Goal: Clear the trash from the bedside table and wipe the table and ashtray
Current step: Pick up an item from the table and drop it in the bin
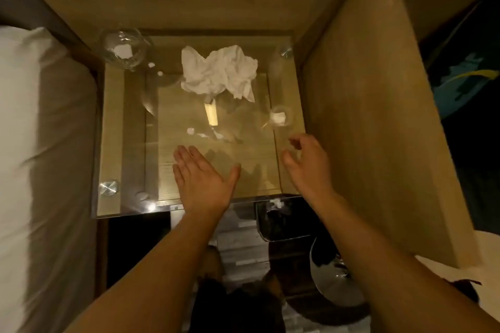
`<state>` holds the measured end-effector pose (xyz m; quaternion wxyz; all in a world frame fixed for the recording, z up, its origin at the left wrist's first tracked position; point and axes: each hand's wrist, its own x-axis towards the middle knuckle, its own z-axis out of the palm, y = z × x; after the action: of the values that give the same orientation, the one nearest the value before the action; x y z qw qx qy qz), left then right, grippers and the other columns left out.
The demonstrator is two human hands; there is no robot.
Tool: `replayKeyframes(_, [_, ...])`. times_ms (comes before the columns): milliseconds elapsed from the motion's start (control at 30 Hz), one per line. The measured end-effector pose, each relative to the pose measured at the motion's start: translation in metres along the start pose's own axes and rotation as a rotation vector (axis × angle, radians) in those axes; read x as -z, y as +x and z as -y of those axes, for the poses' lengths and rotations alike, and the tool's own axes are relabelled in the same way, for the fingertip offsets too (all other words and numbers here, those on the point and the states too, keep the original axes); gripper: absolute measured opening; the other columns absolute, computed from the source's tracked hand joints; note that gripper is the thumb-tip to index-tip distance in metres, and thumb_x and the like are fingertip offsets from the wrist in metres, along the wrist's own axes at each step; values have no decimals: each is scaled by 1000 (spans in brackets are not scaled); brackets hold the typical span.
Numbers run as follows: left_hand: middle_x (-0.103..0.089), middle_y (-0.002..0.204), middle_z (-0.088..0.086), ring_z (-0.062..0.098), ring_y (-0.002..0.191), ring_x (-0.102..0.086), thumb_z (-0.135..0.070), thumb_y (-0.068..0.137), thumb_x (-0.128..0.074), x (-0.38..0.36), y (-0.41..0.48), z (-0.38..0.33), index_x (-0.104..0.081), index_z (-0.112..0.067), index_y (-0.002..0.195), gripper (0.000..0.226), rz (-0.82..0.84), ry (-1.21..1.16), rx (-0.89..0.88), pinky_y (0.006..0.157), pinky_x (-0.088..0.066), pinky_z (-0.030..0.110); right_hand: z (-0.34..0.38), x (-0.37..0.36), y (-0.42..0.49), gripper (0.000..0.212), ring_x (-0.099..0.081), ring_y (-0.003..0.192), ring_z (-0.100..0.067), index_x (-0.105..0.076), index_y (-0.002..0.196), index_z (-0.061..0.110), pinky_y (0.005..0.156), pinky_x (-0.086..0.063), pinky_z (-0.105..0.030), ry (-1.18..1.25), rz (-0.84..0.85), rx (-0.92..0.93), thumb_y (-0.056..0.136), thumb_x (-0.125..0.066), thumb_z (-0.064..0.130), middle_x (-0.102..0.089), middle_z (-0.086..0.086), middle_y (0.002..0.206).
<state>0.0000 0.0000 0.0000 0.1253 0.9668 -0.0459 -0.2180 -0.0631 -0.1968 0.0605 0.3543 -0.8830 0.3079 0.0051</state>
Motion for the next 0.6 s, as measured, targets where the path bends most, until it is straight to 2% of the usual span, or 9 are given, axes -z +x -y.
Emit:
replayKeyframes(100, [8,172,29,39,161,11,-87,90,-28,-23,10,-1,3,7,162,122,-111,39,40,130,3,53,-13,-10,28,47,-58,112,-13,-59,131,13,94,-53,-34,44,-96,-19,92,-72,36,-60,-2,127])
replayKeyframes(167, [1,171,32,41,161,5,-87,90,-26,-35,11,-1,-2,9,161,122,-203,86,19,130,1,55,-15,-15,48,60,-55,110,-11,-55,133,16,90,-52,-31,63,-144,-32,85,-77,44,-57,2,126])
replayKeyframes(300, [-2,170,34,43,160,2,-87,91,-25,-41,12,2,-4,11,161,122,-247,140,-2,129,-3,57,-15,-23,78,85,-54,119,-16,-48,144,13,95,-50,-30,97,-165,-38,76,-84,49,-51,-4,138])
replayKeyframes(367, [-1,170,34,42,161,4,-87,91,-24,-41,12,2,-3,10,161,122,-237,133,6,129,-4,58,-13,-27,87,81,-54,114,-12,-52,141,13,91,-48,-23,118,-141,-17,75,-84,48,-53,-1,134])
replayKeyframes(500, [-2,170,35,43,160,2,-87,91,-24,-42,12,0,-4,10,160,121,-248,148,3,129,-5,59,-12,-30,93,62,-57,99,-9,-62,127,17,74,-42,-9,163,-112,4,76,-85,43,-58,6,116])
replayKeyframes(600, [-2,170,34,43,160,1,-86,91,-26,-43,13,0,-4,10,160,121,-253,159,14,129,-6,59,-11,-27,90,57,-59,96,-9,-64,124,15,74,-47,-13,179,-123,-16,77,-85,40,-59,7,111])
